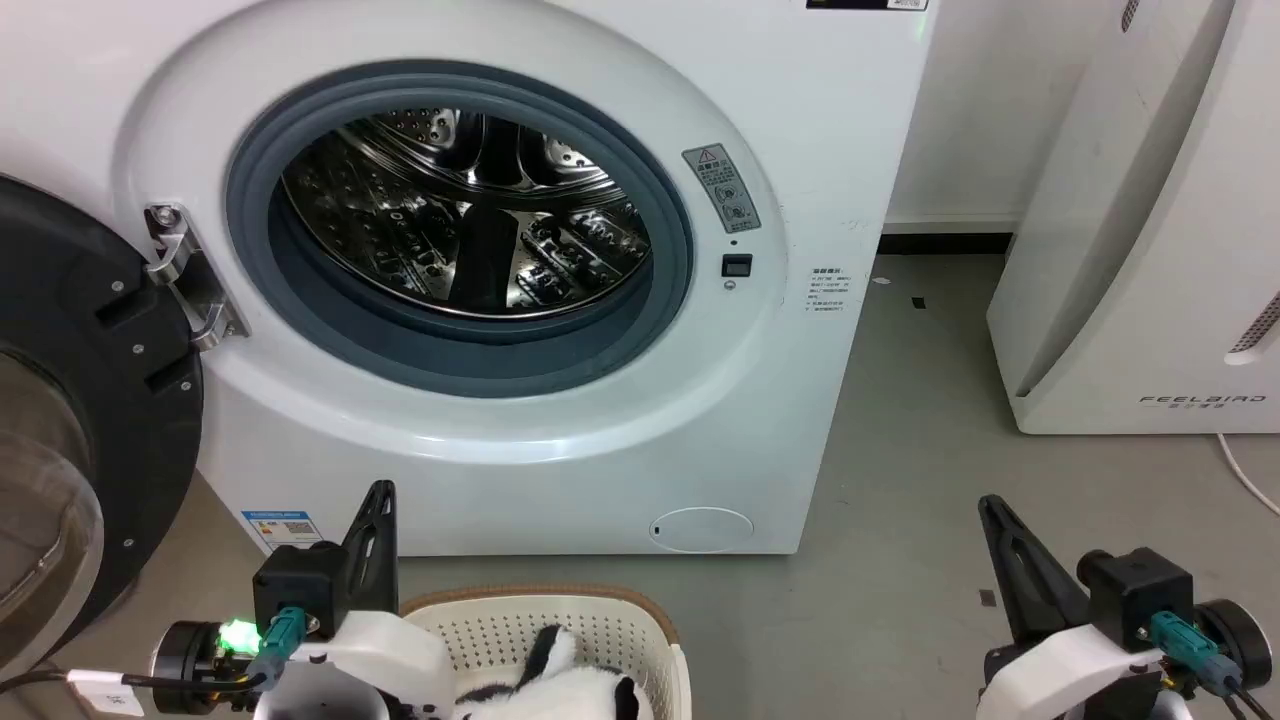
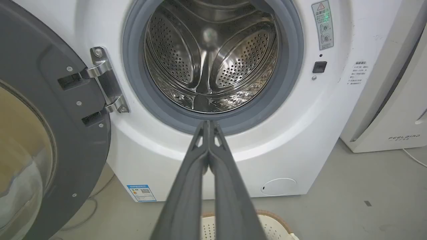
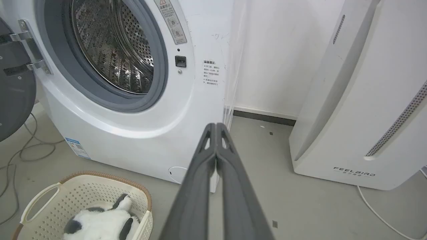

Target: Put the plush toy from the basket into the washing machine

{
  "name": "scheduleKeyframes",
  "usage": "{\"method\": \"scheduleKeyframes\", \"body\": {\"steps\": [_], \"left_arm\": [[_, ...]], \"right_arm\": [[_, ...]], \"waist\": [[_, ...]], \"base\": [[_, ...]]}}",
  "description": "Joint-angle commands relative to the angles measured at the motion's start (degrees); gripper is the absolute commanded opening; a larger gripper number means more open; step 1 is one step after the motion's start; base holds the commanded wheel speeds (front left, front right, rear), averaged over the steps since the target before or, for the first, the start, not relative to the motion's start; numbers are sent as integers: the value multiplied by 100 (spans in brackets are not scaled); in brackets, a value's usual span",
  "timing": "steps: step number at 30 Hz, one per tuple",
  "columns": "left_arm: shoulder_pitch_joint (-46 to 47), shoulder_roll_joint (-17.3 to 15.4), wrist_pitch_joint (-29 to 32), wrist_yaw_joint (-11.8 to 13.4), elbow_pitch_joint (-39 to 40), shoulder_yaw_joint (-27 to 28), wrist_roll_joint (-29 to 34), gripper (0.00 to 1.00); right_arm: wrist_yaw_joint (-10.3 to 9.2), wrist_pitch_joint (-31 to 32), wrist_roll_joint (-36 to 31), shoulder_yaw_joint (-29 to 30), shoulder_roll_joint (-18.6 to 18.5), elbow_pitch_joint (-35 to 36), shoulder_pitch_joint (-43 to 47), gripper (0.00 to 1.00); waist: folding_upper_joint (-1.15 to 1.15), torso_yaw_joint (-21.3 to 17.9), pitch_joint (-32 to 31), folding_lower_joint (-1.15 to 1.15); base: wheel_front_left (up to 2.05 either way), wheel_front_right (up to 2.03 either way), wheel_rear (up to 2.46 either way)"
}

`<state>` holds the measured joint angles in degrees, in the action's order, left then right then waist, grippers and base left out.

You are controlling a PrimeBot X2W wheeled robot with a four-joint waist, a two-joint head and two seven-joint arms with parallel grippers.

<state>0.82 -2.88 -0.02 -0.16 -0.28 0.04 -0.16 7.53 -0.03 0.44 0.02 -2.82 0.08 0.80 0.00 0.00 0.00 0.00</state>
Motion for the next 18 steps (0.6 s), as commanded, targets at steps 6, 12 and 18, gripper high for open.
{"method": "scheduleKeyframes", "body": {"steps": [6, 12, 18], "left_arm": [[-82, 1, 2, 16, 28, -4, 16, 0], [-82, 1, 2, 16, 28, -4, 16, 0], [-82, 1, 2, 16, 28, -4, 16, 0]], "right_arm": [[-4, 3, -44, -2, -6, -8, -80, 0], [-4, 3, -44, -2, -6, -8, -80, 0], [-4, 3, -44, -2, -6, -8, -80, 0]], "waist": [[0, 0, 0, 0], [0, 0, 0, 0], [0, 0, 0, 0]], "base": [[0, 0, 0], [0, 0, 0], [0, 0, 0]]}}
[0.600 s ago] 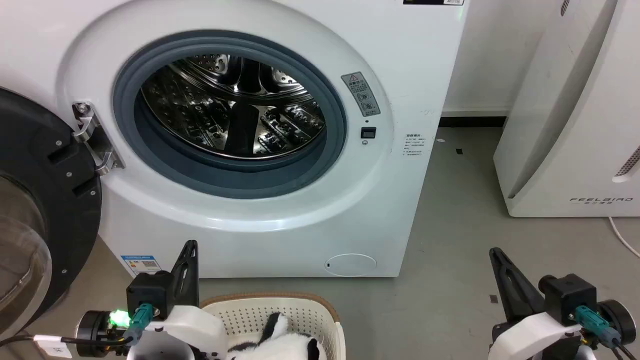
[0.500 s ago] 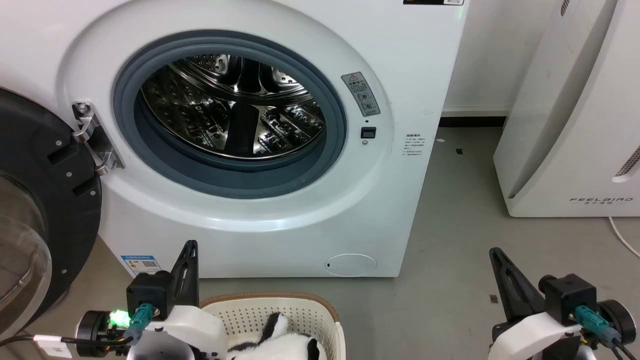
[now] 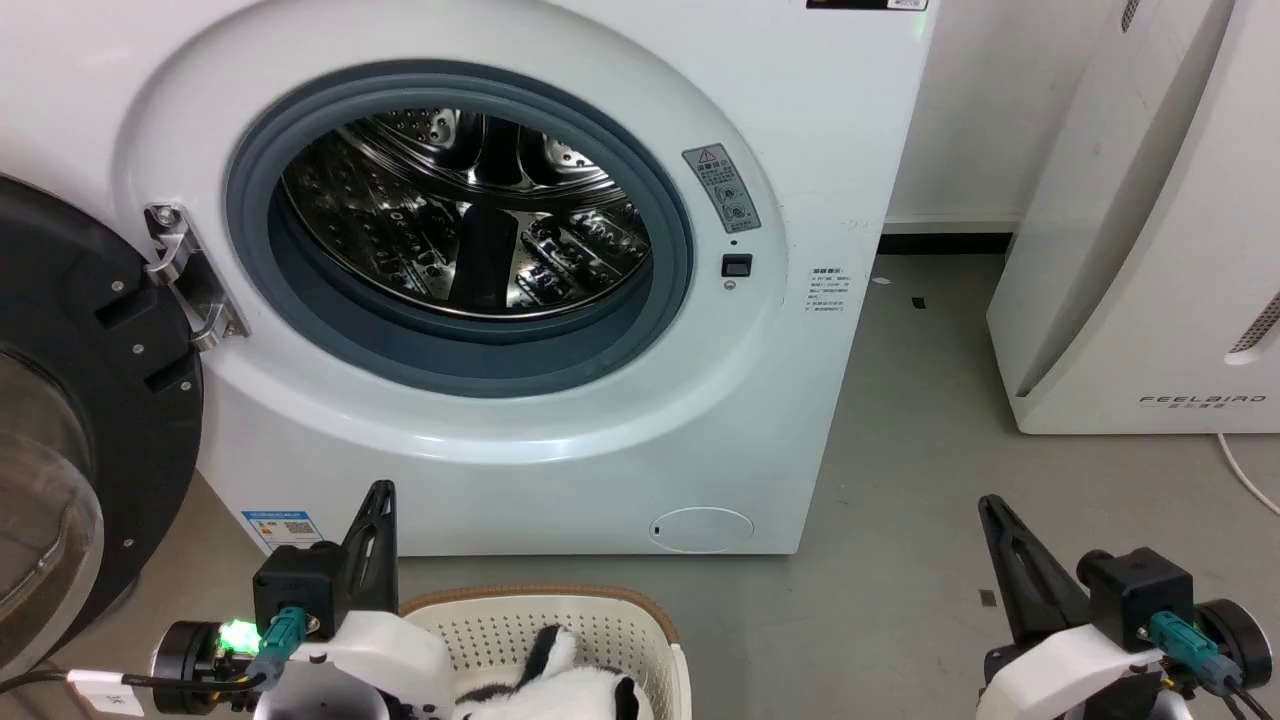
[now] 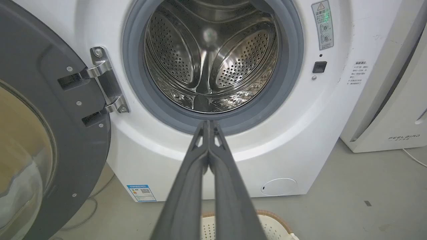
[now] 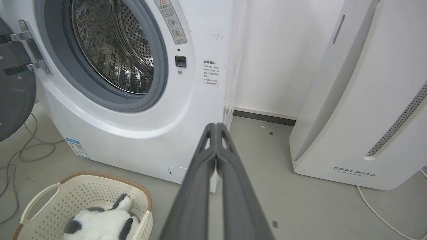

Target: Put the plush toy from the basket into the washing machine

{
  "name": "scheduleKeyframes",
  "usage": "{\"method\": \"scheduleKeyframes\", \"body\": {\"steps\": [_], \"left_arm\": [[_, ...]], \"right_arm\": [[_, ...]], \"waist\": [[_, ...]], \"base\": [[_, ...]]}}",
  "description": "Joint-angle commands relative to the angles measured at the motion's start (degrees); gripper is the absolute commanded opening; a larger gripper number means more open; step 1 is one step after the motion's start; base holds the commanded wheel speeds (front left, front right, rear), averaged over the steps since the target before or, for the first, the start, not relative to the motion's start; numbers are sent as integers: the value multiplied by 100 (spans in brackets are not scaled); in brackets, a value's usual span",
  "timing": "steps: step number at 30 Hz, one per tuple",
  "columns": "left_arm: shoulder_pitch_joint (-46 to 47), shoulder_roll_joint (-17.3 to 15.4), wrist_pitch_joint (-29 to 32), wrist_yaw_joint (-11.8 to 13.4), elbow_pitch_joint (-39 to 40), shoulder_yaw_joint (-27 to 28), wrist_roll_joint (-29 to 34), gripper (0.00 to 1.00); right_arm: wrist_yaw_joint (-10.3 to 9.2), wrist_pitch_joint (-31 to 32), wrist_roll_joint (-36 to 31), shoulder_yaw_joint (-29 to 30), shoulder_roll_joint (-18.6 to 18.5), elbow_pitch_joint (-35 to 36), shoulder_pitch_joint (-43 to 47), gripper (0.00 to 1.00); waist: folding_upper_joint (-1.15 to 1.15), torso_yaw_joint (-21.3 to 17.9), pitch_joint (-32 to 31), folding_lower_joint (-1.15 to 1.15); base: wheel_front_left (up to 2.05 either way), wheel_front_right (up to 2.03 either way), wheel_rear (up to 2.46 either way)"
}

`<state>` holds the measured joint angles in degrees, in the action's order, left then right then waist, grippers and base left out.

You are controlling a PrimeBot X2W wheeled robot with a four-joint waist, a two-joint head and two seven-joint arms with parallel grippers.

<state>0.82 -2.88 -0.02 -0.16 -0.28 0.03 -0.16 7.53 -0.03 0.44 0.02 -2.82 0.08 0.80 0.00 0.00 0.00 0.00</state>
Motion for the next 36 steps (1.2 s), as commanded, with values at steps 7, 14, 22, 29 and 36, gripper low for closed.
{"method": "scheduleKeyframes", "body": {"steps": [7, 14, 22, 29, 36], "left_arm": [[12, 0, -35, 24, -20, -13, -5, 100], [77, -10, -119, 71, -76, -70, 3, 100], [309, -94, -239, 88, -408, -229, 64, 100], [549, -181, -322, 71, -812, -376, 109, 100], [810, -250, -406, 43, -1317, -528, 135, 100]], "right_arm": [[1, -35, 31, 37, 0, 0, -2, 100], [1, -119, 123, 115, 0, 16, -19, 100], [0, -239, 241, 215, -1, 25, -76, 100], [0, -322, 320, 273, -1, 24, -133, 100], [0, -406, 398, 335, -2, 21, -217, 100]], "waist": [[0, -1, 6, 0], [0, 2, 42, 0], [0, -13, 149, 0], [0, -46, 271, 0], [0, -87, 437, 0]], "base": [[0, 0, 0], [0, 0, 0], [0, 0, 0], [0, 0, 0], [0, 0, 0]]}}
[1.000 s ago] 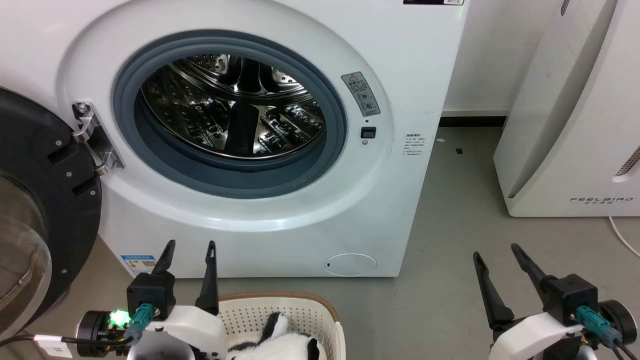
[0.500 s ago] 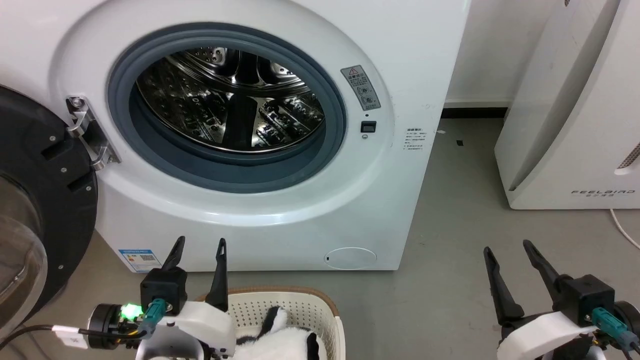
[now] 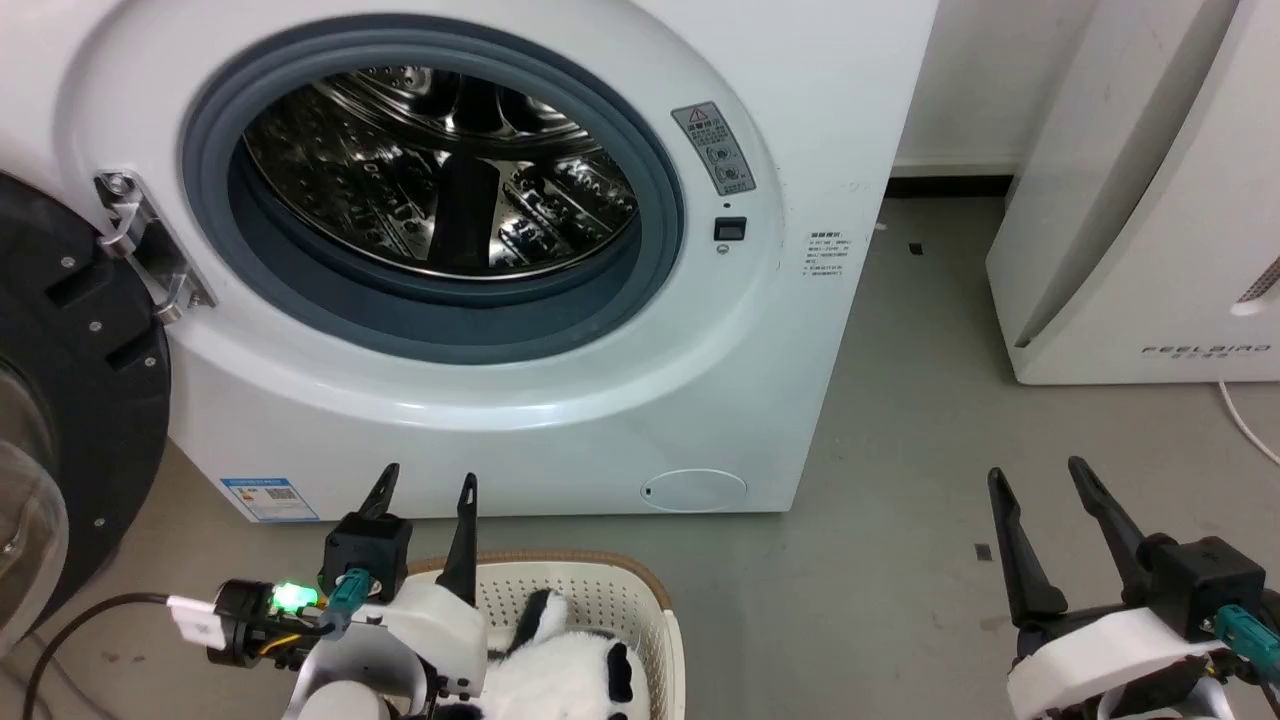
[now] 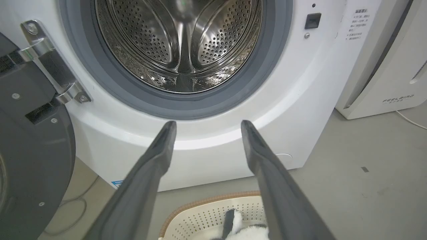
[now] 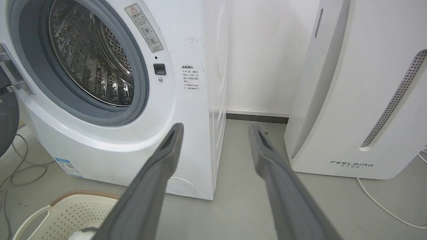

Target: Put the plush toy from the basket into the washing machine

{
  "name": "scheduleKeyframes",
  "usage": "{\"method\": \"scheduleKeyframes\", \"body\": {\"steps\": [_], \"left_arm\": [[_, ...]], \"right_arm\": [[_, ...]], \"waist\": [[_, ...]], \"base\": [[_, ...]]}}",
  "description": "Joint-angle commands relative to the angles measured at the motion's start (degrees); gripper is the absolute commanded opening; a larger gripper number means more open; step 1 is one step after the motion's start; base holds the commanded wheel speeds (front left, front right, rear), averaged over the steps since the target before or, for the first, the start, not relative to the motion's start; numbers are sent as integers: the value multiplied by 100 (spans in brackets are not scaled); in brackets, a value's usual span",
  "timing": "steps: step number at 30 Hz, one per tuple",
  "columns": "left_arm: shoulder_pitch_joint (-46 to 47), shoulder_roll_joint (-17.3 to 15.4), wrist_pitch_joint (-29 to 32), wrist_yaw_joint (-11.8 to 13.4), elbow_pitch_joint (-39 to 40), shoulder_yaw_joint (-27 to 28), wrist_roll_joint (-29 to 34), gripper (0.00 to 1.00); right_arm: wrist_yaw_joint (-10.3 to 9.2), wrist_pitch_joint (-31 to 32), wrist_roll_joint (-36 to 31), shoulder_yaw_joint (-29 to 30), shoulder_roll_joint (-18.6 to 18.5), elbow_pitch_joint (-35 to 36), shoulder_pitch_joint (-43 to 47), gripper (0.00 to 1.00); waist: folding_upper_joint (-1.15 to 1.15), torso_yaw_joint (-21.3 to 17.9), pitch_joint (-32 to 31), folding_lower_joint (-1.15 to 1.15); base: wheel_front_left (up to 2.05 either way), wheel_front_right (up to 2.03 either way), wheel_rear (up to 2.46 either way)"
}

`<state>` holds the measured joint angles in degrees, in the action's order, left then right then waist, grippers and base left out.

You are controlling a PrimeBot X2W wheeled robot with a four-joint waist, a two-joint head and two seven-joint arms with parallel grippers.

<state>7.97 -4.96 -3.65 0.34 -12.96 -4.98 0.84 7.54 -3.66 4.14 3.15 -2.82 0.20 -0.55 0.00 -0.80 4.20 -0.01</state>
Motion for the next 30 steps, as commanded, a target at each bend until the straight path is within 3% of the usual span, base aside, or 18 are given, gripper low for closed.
{"method": "scheduleKeyframes", "body": {"steps": [1, 17, 30], "left_arm": [[132, -50, -55, -9, -124, -44, 32, 100], [873, -209, -226, -156, -1564, -472, 141, 100], [1449, -500, 112, -380, -2602, -946, 228, 100]], "right_arm": [[-1, -54, 40, 30, -2, 11, -98, 100], [-2, -246, 208, 127, -2, 55, -397, 100], [-3, -425, 378, 189, -3, 102, -724, 100]], "waist": [[0, -13, 44, 1], [0, -131, 620, 1], [0, -313, 1369, 1]], "base": [[0, 0, 0], [0, 0, 0], [0, 0, 0]]}}
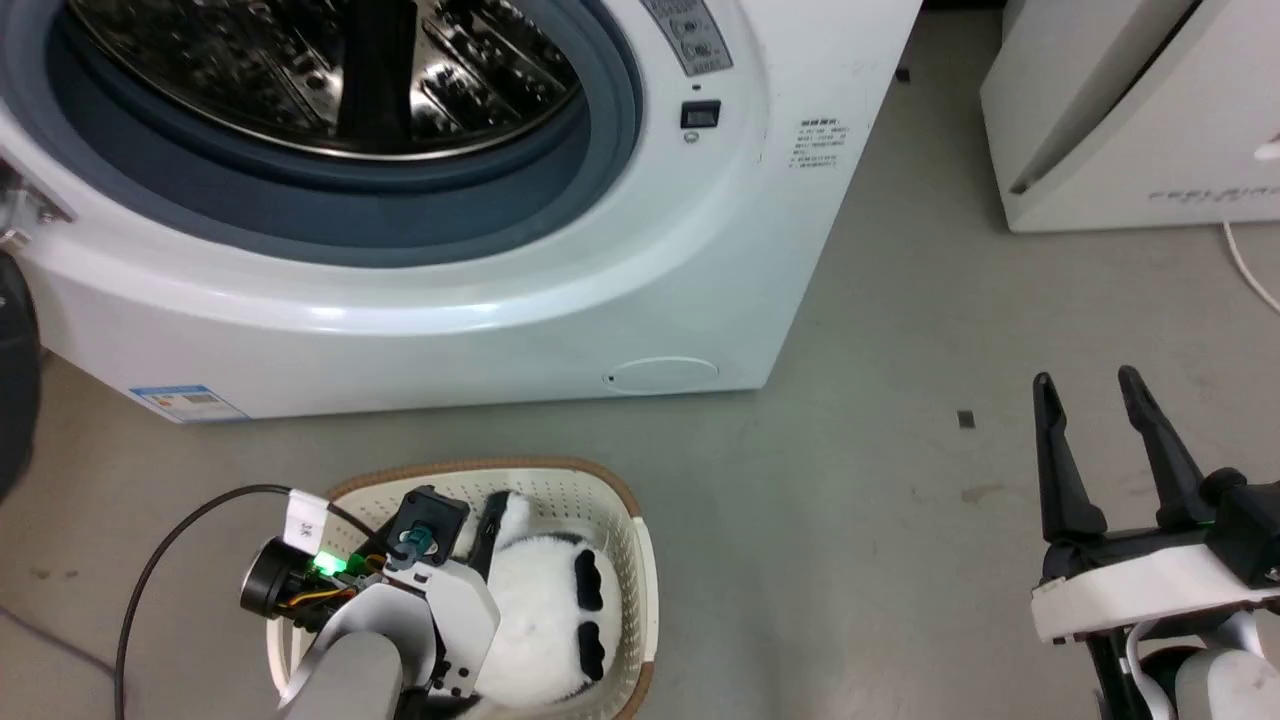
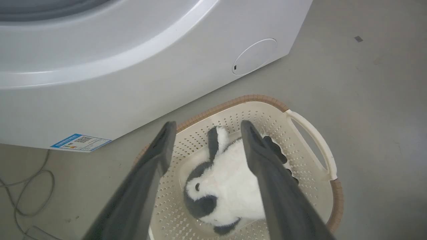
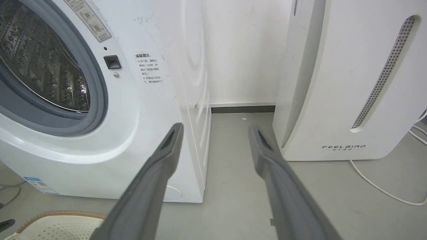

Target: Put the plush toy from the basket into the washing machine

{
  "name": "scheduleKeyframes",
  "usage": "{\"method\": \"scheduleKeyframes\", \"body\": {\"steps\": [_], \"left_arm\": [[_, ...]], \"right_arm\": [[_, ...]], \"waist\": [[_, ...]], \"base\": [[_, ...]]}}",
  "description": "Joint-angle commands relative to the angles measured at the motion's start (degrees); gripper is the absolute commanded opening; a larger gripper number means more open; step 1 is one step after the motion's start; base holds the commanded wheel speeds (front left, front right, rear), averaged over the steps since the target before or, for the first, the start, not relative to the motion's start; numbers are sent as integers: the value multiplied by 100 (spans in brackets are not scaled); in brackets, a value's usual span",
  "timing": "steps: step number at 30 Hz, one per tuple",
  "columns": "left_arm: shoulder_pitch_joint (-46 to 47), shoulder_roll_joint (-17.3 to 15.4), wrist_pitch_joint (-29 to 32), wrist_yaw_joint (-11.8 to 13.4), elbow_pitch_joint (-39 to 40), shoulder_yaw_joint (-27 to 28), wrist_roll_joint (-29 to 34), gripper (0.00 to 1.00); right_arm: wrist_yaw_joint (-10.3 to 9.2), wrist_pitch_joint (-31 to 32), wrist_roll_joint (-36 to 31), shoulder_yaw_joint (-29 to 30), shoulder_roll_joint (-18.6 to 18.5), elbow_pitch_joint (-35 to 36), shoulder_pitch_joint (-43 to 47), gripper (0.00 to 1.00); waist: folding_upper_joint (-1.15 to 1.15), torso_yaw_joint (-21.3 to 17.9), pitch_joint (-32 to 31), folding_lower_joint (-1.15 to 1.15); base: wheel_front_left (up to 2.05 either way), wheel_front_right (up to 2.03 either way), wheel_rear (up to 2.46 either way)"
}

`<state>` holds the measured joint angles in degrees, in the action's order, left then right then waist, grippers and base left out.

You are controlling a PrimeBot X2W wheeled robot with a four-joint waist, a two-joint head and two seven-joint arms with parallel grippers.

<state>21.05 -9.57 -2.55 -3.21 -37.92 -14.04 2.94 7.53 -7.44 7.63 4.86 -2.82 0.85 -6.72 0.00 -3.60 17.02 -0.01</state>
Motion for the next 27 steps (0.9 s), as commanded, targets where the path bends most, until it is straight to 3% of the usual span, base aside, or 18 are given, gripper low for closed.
{"method": "scheduleKeyframes", "body": {"steps": [1, 27], "left_arm": [[175, -61, 34, -34, -167, -89, 40, 100], [1326, -474, 547, -214, -1648, -1286, 453, 100]], "right_arm": [[-2, -59, 37, 17, -3, 44, -131, 100], [-3, -358, 250, 204, -4, 254, -771, 100]], "waist": [[0, -43, 149, 1], [0, -286, 1736, 1]], "base": [[0, 0, 0], [0, 0, 0]]}}
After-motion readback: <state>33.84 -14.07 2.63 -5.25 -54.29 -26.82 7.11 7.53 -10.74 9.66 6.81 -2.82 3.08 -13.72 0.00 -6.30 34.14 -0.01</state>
